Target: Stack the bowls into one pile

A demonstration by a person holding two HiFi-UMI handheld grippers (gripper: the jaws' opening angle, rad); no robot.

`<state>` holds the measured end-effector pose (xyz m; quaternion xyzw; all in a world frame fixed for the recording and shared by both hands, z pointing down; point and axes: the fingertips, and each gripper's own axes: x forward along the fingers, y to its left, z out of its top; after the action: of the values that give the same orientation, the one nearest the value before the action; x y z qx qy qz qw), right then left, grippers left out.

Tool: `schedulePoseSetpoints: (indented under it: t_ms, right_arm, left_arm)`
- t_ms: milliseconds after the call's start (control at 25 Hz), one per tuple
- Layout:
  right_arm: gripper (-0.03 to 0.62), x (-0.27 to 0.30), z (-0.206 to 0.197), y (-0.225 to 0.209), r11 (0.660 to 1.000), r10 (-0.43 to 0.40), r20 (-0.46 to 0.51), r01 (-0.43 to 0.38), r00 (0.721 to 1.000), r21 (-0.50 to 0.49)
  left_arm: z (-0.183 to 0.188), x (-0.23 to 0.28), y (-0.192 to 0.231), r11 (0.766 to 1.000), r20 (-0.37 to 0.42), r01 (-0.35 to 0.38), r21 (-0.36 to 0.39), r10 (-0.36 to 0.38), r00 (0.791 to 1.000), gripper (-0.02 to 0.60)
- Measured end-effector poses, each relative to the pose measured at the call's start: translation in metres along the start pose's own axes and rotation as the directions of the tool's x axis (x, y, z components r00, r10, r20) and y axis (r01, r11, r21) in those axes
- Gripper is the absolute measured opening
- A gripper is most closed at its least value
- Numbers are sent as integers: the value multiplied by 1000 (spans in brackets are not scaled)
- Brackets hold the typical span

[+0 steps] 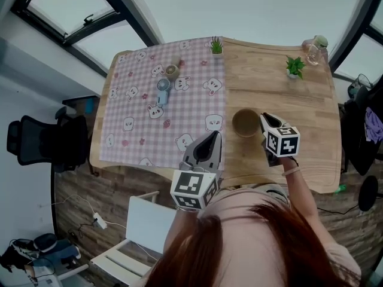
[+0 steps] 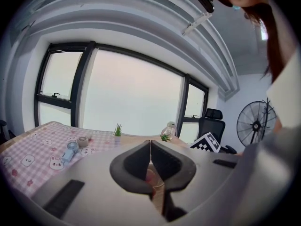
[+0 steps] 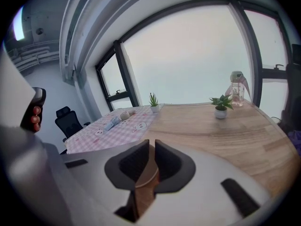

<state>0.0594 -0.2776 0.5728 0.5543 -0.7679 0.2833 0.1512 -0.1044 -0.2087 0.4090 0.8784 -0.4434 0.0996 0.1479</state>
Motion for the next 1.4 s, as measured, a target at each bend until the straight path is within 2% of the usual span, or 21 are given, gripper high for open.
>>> schedulePoseSetpoints:
  t_ms: [400,840,1080,1400]
  right_arm:
    - [29,-30,13,17,998,-29,73,33,997,-50]
    - [12,-62,20,42,993,-80,139,91,987,-78]
    - [0,-80,21,58,988,-101,177,120,979,-101]
    - [0,-101,28,76,981,-108,250,144,962,-132]
  left_arm:
    - [3,-15,-4,999,18,37,20,-38,999,11]
    - [-3,-37,-13,984,-3,102,148,-103,995,11]
    - [-7,-53,-12,985,15,143,95,-145,989,11]
    - [-5,-67,-11,982,33,159,105,-163,986,11]
